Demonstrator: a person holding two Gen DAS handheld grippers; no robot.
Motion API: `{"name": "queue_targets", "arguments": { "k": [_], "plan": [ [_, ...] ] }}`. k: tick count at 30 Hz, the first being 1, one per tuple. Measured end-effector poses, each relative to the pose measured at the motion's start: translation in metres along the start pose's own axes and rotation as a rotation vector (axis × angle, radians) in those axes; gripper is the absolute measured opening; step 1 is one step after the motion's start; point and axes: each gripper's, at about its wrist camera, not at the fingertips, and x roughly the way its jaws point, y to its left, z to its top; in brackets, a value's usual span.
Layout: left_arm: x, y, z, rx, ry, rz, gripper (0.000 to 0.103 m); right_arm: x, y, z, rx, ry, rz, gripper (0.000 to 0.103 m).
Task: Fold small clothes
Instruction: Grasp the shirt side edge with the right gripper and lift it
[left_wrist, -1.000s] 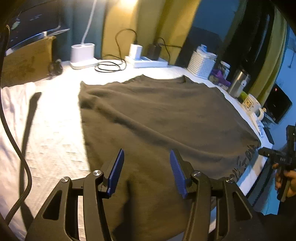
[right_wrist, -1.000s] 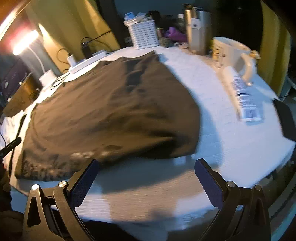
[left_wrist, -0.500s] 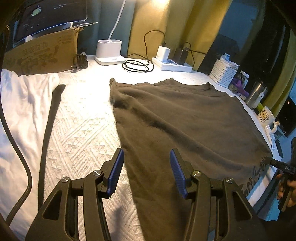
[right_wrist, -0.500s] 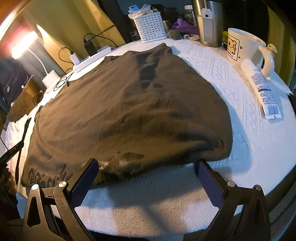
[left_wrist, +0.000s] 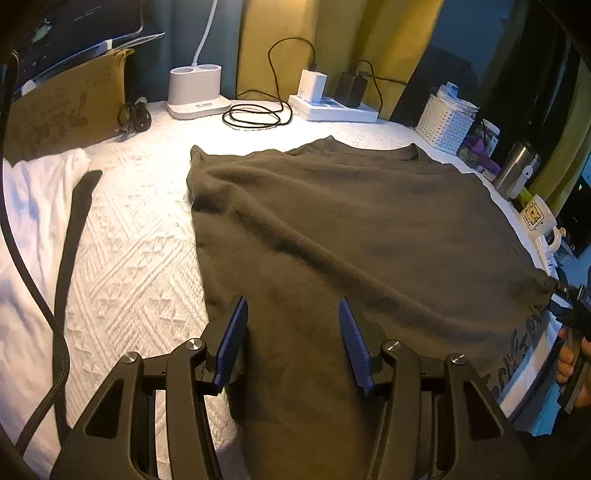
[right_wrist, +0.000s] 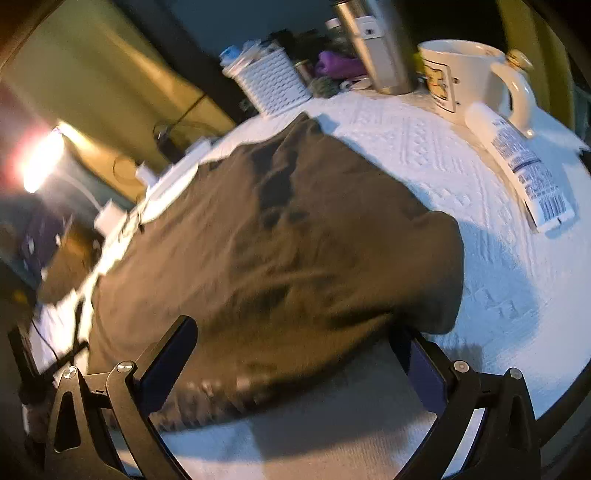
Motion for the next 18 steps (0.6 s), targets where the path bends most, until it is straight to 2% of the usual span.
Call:
{"name": "queue_targets", "arguments": {
  "k": [7, 14, 15, 17, 18],
  "plan": [
    [-0.004, 0.003, 0.011, 0.004, -0.018, 0.027, 0.051, 0.013, 0.003, 0.019, 0.009, -0.048, -0.021, 0.103],
    [0.002, 0.009, 0.017, -0.018, 0.000, 0.057, 0.051, 0.025, -0.005, 0.037, 0.042, -0.055, 0.058, 0.102],
    [0.002, 0.009, 0.018, -0.015, 0.000, 0.057, 0.051, 0.026, -0.005, 0.038, 0.039, -0.056, 0.071, 0.100],
    [0.004, 0.007, 0.020, -0.011, 0.002, 0.056, 0.051, 0.034, -0.002, 0.041, 0.031, -0.032, 0.088, 0.072],
    [0.005, 0.006, 0.020, -0.012, 0.003, 0.053, 0.051, 0.036, 0.000, 0.042, 0.020, -0.036, 0.069, 0.065]
  ]
}}
